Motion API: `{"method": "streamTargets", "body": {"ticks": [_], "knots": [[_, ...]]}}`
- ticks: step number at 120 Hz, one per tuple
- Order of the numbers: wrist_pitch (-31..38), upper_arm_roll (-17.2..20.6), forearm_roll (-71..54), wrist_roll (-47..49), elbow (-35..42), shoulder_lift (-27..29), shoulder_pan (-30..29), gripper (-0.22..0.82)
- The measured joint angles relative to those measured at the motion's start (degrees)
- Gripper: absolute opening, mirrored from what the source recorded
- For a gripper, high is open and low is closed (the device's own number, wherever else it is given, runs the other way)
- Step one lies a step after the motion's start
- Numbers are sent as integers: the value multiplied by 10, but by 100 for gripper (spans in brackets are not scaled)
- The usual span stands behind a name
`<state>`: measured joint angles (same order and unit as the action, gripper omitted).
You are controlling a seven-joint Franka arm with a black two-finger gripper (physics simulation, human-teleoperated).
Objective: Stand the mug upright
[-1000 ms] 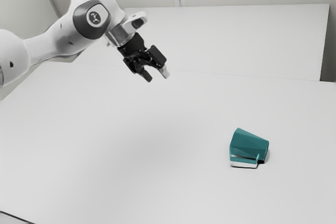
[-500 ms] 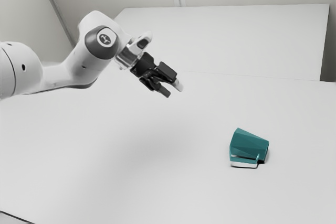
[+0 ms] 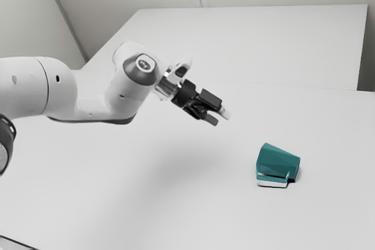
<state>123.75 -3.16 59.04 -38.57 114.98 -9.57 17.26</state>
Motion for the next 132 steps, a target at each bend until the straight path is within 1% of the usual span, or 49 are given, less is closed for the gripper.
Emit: {"method": "streamTargets", "body": {"ticks": [21, 76, 132], "knots": [[6, 3, 27, -3, -1, -14, 10, 58], [12, 5, 39, 47, -8, -63, 33, 58], [25, 5, 41, 72, -63, -124, 72, 58]]}}
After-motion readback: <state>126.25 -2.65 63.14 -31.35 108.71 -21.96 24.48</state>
